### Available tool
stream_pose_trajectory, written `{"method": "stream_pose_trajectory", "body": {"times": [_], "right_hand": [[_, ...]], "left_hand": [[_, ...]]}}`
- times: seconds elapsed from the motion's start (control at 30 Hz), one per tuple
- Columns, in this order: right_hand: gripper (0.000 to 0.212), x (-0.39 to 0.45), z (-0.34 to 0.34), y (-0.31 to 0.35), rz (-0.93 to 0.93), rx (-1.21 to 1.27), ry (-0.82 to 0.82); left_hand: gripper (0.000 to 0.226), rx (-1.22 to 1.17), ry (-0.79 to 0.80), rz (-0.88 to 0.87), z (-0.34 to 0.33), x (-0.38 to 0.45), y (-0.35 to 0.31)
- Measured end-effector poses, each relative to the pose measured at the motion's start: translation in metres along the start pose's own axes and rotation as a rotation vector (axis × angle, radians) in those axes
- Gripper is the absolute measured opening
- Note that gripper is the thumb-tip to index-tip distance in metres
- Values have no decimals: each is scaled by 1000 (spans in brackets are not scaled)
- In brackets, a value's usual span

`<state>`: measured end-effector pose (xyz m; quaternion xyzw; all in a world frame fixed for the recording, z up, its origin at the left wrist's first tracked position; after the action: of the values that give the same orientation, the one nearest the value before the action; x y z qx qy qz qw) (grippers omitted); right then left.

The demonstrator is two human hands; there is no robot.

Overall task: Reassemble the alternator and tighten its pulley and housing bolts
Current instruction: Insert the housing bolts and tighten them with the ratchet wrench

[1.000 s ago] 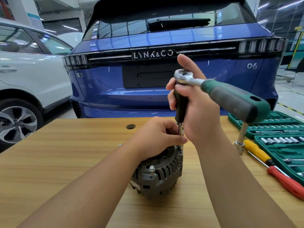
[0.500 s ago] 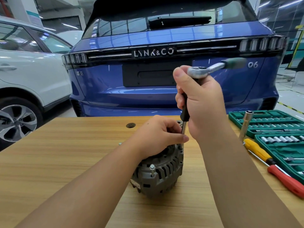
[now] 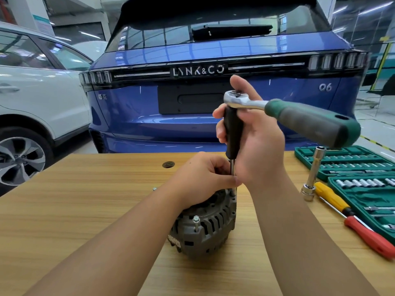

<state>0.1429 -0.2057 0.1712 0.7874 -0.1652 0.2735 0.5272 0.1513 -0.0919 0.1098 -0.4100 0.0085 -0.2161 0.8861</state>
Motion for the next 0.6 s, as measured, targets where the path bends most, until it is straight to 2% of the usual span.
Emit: {"method": "stream_pose_trajectory", "body": {"times": [0.1, 0.2, 0.3, 0.37, 0.43, 0.5, 0.6], "right_hand": [[50, 10, -2, 3, -172, 4, 14], [40, -4, -3, -2, -50, 112, -68], [34, -14, 0, -3, 64, -10, -199], [28, -11, 6, 2, 65, -72, -259], [23, -9, 10, 3, -9, -65, -215], [17, -10, 7, 0, -58, 8, -87], [34, -9, 0, -4, 86, -18, -26]], "left_hand": [[10, -10, 1, 9, 0, 0, 1], [9, -34, 8, -3, 0, 0, 1], [7, -18, 30, -14, 0, 0, -1], [6, -1, 35, -12, -1, 0, -3], [7, 19, 31, 2, -1, 0, -2], [7, 17, 29, 6, 0, 0, -2], [8, -13, 26, 1, 0, 0, -2]]}}
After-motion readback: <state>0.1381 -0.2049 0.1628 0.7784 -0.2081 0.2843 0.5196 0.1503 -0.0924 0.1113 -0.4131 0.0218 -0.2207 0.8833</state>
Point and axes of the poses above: each hand's wrist, its own x-axis towards the middle knuckle, its own z-axis out of the back of the hand, y = z × x, the point moved 3 cm from there along x, towards the middle knuckle, and after that the axes turned 2 degrees about -x, right-handed, at the moved point
